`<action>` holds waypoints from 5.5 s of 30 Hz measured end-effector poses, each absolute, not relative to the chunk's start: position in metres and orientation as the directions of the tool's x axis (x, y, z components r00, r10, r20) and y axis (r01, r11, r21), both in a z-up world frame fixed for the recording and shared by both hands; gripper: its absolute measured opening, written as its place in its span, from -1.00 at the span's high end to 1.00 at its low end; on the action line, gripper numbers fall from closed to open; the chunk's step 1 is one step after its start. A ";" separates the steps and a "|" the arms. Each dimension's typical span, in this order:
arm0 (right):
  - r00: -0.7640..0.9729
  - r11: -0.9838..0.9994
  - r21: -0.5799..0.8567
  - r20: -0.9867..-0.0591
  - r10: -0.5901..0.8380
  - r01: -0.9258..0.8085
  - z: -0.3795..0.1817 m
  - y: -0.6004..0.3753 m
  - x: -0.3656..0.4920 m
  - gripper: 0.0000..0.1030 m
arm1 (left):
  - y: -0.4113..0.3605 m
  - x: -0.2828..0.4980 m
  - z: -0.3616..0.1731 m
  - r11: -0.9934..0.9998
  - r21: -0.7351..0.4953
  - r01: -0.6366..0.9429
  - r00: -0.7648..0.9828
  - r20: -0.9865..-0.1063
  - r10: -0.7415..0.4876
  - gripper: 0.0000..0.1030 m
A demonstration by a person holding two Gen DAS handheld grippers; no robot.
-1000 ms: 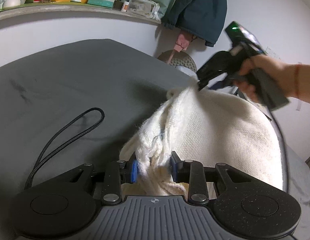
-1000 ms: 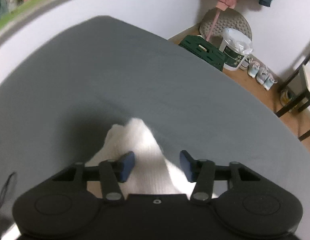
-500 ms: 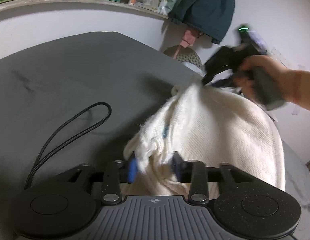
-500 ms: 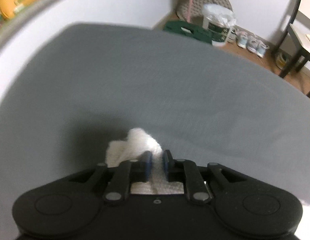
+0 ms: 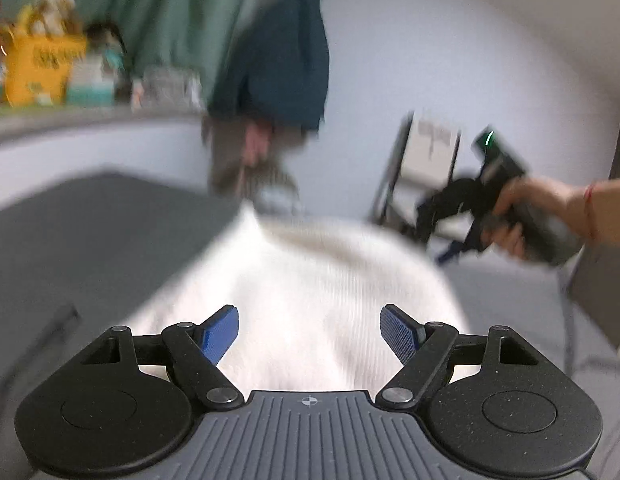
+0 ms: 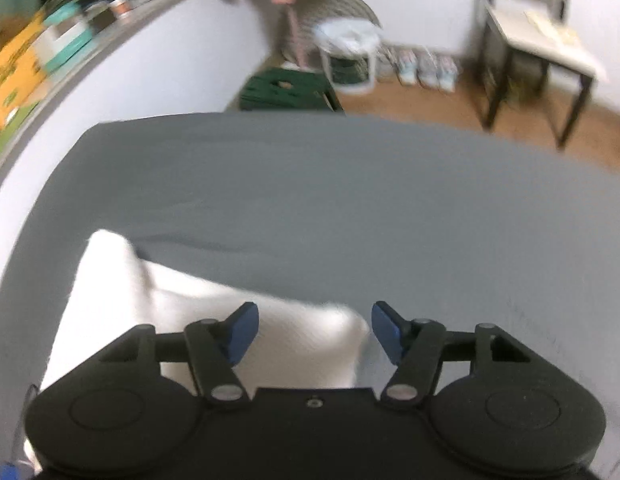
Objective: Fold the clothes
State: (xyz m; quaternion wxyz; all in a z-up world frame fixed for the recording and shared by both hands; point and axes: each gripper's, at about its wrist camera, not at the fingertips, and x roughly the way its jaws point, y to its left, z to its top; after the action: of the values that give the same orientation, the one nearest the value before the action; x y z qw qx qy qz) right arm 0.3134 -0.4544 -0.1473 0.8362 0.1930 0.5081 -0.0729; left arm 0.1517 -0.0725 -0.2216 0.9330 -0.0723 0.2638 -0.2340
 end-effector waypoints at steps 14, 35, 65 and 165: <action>0.529 0.685 0.468 -0.837 0.140 0.558 -0.219 -0.476 0.310 0.61 | -0.053 0.173 -0.253 0.935 -0.268 0.231 0.680 -0.643 -0.352 -0.50; 0.657 0.885 0.434 -0.719 0.226 0.170 -0.138 -0.379 0.238 0.48 | -0.073 0.141 -0.232 0.848 -0.224 0.480 0.670 -0.530 -0.520 -0.52; 0.561 0.962 0.161 -0.828 0.008 0.223 -0.181 -0.298 0.349 0.15 | -0.042 0.142 -0.240 0.926 -0.289 0.241 0.686 -0.625 -0.373 -0.52; 0.839 0.989 0.073 -0.524 0.145 -0.125 -0.160 -0.261 0.069 -0.79 | -0.076 0.257 -0.314 0.655 -0.755 -0.027 0.549 -0.559 -0.622 -0.52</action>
State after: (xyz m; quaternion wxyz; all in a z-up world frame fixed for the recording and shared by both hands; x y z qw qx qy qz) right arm 0.0689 -0.2614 -0.1597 0.9589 0.0181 0.2744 0.0706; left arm 0.2574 -0.0760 -0.3145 0.7978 -0.3712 0.4369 -0.1864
